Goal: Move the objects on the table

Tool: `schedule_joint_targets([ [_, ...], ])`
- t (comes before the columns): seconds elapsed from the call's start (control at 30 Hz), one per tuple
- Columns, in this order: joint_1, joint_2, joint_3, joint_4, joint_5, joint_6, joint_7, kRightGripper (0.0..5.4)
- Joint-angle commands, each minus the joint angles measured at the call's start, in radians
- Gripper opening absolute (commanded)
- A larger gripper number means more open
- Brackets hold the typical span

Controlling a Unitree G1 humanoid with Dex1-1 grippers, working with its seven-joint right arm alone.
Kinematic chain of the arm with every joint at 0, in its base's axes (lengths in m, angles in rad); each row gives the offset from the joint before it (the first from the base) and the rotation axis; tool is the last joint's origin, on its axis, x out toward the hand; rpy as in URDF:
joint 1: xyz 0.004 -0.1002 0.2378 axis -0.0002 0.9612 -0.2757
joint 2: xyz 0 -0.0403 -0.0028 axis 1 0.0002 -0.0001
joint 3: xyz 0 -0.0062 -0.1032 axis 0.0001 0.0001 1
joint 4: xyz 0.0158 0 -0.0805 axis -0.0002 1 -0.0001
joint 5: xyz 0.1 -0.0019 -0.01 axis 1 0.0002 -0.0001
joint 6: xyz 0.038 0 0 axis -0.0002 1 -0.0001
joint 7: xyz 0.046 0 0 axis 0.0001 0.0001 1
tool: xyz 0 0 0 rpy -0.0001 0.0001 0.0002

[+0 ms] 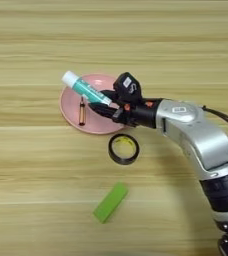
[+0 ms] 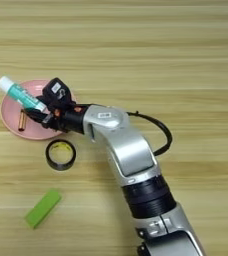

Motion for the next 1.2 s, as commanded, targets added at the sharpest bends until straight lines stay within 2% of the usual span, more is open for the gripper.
schedule_joint_targets([
  [0.03, -0.046, -0.017, -0.007, -0.066, 0.016, -0.057, -0.002, 1.67],
  [1.2, 0.049, -0.132, 0.116, -0.136, 0.012, -0.144, 0.146, 1.67],
])
